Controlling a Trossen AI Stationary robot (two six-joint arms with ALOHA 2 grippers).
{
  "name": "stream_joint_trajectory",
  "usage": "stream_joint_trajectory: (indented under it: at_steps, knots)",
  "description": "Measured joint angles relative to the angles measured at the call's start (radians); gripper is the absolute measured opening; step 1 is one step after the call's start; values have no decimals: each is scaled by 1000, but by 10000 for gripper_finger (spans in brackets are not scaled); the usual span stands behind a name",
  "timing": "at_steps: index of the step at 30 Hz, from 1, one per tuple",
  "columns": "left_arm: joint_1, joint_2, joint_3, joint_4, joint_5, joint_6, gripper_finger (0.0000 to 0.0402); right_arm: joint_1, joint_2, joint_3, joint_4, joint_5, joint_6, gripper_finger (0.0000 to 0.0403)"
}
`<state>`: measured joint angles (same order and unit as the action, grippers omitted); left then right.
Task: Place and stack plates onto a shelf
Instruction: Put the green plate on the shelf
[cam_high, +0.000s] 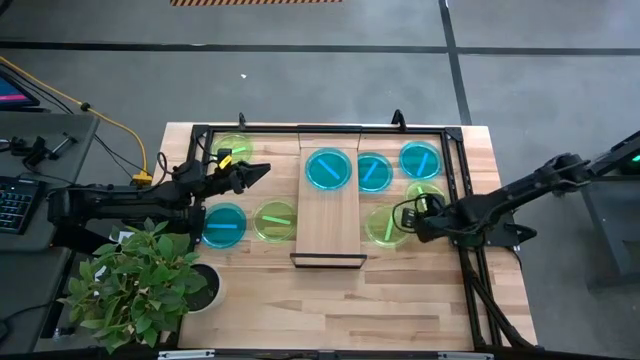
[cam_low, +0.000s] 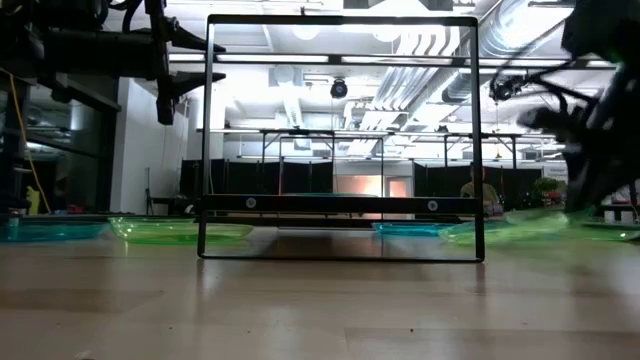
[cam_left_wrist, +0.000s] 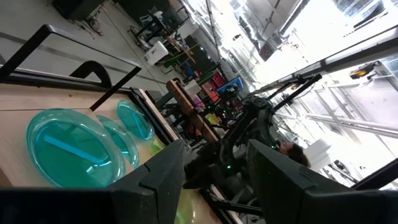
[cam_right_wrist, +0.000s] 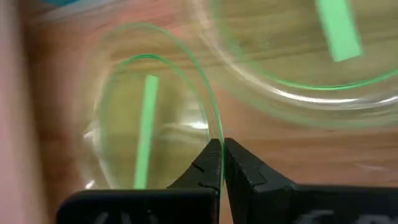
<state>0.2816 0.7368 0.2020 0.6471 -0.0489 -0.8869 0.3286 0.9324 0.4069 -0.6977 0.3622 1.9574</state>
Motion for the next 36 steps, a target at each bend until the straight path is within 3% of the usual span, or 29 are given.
stream_joint_trajectory:
  at_steps: [6, 13, 18, 22, 27, 36]
  knots:
    - [0, 0, 0, -1, 0, 0, 165, 0, -122, 46, -40, -7, -117, 0]
    - [0, 0, 0, -1, 0, 0, 165, 0, -200, 148, -209, -24, -212, 0]
    - [0, 0, 0, -1, 0, 0, 165, -2, -207, 206, -193, 41, -264, 0]
    - [0, 0, 0, -1, 0, 0, 165, -7, -157, 189, -53, 95, -265, 0]
    - [0, 0, 0, 2, -2, -6, 165, -30, -1, 180, 174, 134, -309, 0]
    - [0, 0, 0, 15, -36, -45, 165, -121, 305, 180, 617, 76, -451, 0]
